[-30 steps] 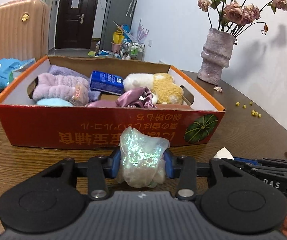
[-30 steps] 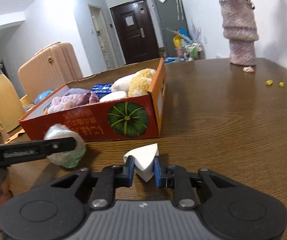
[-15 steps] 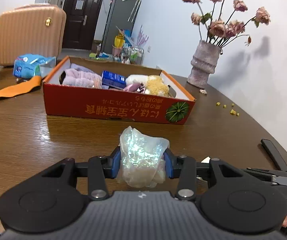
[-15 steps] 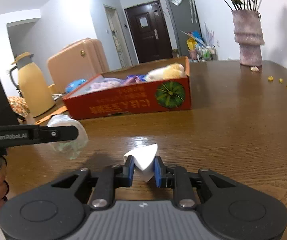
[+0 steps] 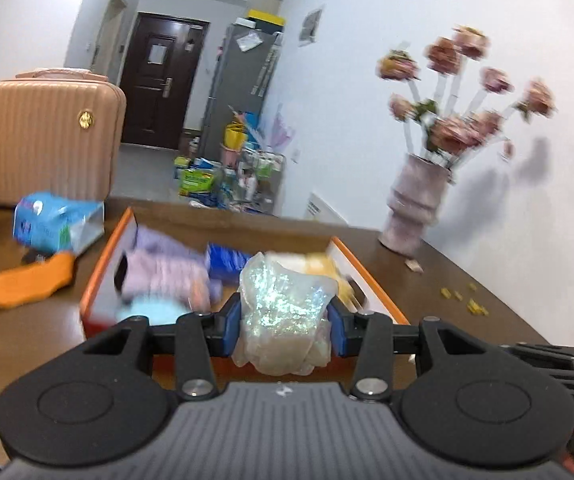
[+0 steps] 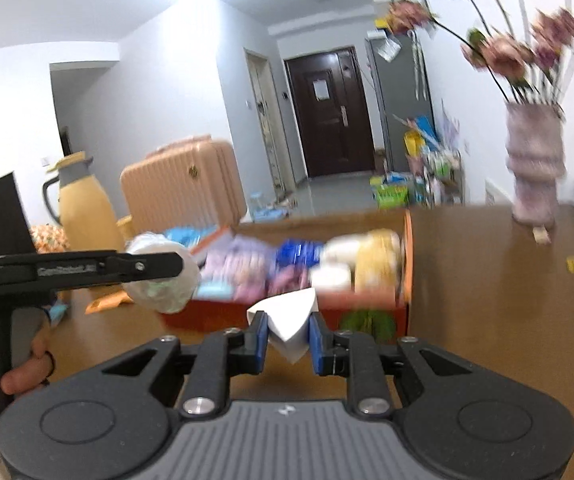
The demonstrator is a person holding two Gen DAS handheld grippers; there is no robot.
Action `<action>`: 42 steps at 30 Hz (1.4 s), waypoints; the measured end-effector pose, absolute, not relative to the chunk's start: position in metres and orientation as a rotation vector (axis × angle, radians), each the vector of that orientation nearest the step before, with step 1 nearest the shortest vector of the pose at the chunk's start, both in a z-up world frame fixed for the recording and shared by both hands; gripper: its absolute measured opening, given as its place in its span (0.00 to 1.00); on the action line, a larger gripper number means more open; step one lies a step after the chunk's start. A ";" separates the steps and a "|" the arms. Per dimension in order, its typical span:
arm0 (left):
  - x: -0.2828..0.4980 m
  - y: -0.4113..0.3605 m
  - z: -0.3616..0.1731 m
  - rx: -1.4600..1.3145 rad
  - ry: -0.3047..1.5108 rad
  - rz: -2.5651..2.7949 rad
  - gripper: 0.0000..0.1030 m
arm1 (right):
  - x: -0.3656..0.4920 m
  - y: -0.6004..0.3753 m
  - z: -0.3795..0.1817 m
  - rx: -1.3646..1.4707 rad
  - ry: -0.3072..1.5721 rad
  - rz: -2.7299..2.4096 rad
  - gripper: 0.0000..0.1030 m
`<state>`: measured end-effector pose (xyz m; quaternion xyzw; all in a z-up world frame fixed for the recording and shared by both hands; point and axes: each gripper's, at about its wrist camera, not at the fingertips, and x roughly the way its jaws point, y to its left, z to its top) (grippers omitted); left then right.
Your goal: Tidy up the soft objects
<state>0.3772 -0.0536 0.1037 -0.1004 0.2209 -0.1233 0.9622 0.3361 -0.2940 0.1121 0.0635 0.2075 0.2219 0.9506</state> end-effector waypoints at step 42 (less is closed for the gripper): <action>0.442 -0.006 0.128 -0.071 0.441 -0.147 0.98 | 0.491 -0.266 0.149 0.033 0.642 0.294 0.62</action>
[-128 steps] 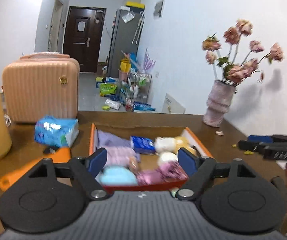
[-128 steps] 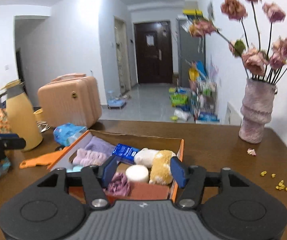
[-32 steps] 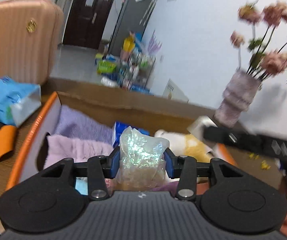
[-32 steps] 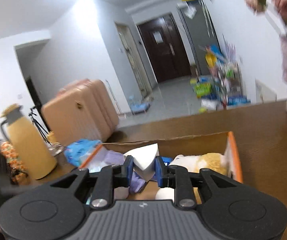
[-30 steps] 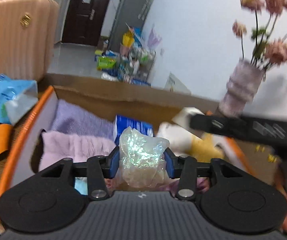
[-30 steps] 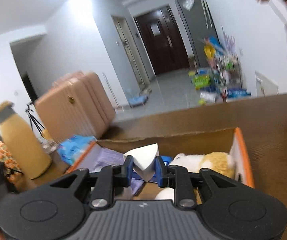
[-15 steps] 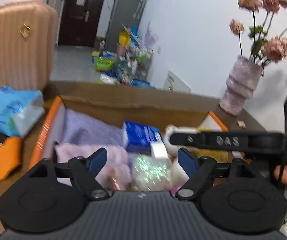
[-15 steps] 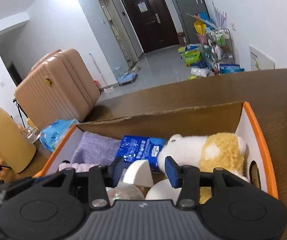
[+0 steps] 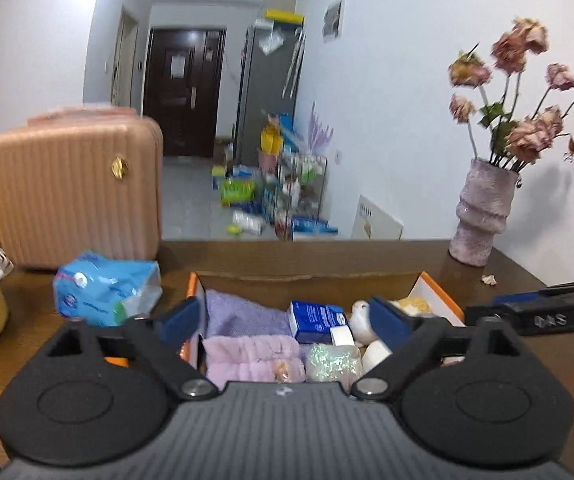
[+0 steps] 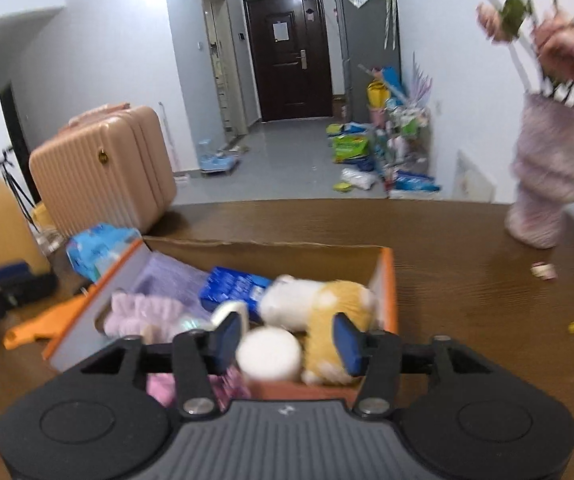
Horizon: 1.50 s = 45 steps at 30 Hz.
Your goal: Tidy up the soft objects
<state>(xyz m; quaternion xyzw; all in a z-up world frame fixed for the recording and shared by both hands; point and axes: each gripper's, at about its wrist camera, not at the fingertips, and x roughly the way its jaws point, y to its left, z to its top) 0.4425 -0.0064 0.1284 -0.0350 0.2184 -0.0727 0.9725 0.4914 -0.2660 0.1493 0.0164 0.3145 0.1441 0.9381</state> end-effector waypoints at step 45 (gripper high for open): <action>0.150 -0.002 0.089 0.030 0.132 -0.047 1.00 | 0.164 -0.254 0.089 -0.032 0.110 0.233 1.00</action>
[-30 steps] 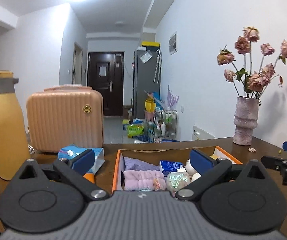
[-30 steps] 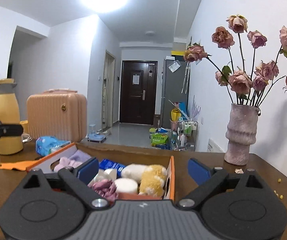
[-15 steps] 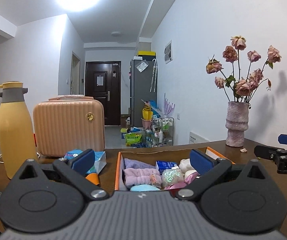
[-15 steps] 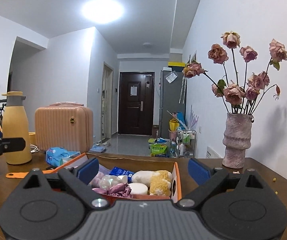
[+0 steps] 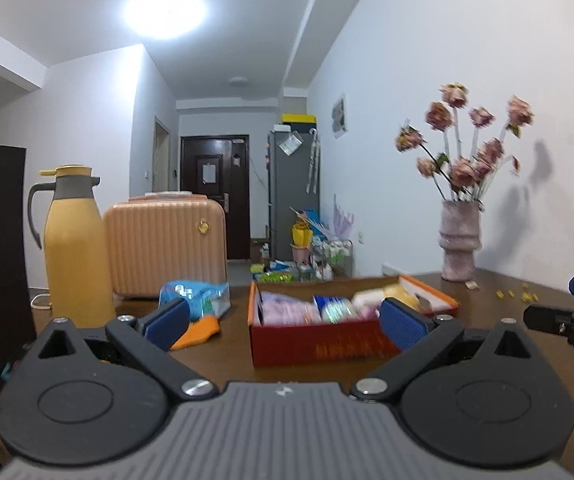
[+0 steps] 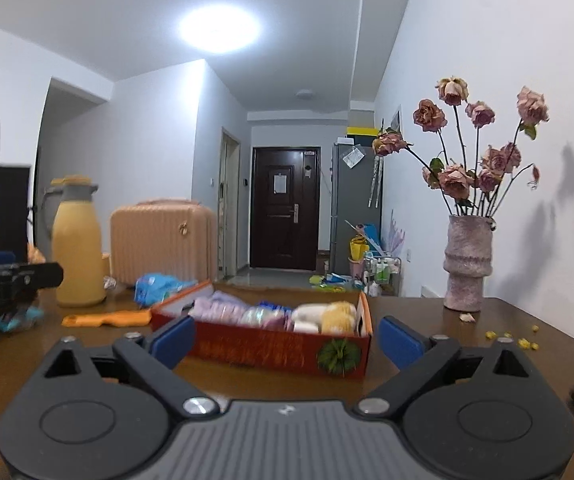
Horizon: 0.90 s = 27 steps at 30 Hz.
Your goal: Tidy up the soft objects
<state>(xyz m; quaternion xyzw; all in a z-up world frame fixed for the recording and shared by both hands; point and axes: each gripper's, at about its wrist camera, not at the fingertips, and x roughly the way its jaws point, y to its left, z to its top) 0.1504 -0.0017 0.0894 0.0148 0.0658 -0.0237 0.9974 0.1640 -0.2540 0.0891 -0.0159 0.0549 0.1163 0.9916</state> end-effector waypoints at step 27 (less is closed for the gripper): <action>0.028 0.009 0.047 -0.023 0.189 -0.010 1.00 | 0.029 -0.238 0.021 0.030 0.175 0.250 1.00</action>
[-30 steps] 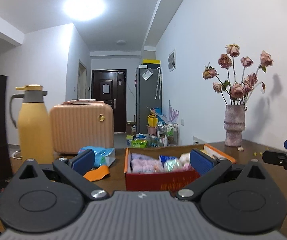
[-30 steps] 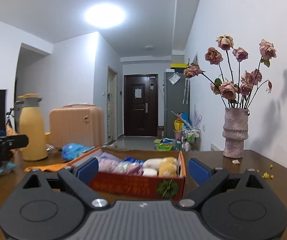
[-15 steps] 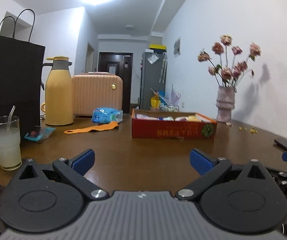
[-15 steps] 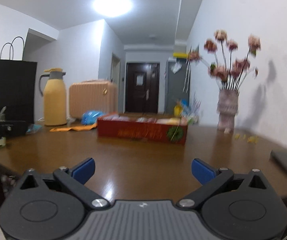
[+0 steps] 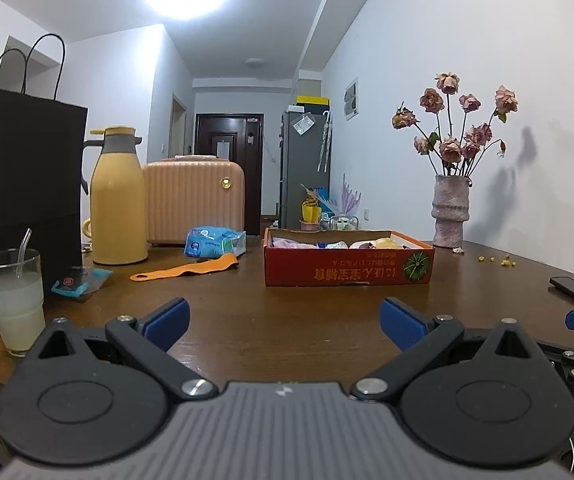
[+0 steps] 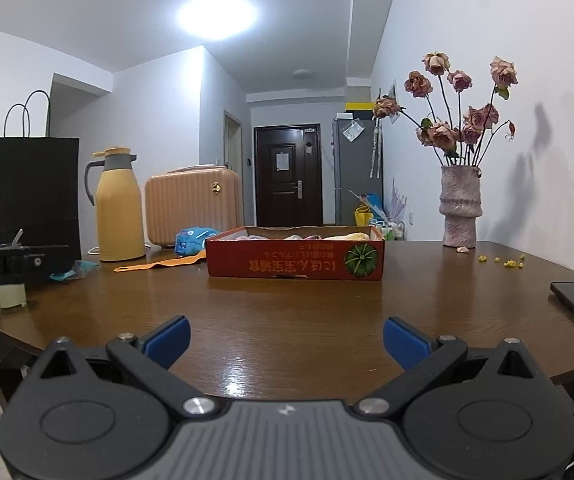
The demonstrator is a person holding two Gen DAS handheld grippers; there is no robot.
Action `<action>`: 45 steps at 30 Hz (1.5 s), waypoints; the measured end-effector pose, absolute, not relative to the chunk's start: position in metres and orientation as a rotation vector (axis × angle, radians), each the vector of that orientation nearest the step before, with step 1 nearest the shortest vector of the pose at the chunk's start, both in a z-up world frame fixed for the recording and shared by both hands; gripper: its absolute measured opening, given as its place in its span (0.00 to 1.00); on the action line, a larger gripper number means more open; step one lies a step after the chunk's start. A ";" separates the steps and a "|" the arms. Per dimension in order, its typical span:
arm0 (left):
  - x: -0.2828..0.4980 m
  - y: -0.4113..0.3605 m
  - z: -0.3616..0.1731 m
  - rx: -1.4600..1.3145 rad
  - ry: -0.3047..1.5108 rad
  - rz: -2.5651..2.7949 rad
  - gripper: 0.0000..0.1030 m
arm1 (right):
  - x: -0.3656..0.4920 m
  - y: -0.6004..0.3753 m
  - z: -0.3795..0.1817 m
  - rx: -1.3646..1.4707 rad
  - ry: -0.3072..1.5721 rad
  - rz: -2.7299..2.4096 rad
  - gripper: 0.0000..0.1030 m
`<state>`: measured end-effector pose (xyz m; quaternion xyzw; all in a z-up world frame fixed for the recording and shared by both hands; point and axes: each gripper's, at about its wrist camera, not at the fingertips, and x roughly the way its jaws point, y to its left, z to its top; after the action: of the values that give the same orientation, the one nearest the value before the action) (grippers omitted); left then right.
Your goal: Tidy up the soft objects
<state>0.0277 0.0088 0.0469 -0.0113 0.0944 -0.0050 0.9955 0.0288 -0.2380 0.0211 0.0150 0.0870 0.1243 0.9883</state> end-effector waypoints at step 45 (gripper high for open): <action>0.025 0.006 0.048 -0.004 0.189 -0.024 1.00 | 0.033 -0.238 0.019 0.045 0.178 0.228 1.00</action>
<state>0.0250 0.0058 0.0477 -0.0018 0.0945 -0.0118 0.9955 0.0327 -0.2384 0.0188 0.0226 0.0887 0.1138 0.9893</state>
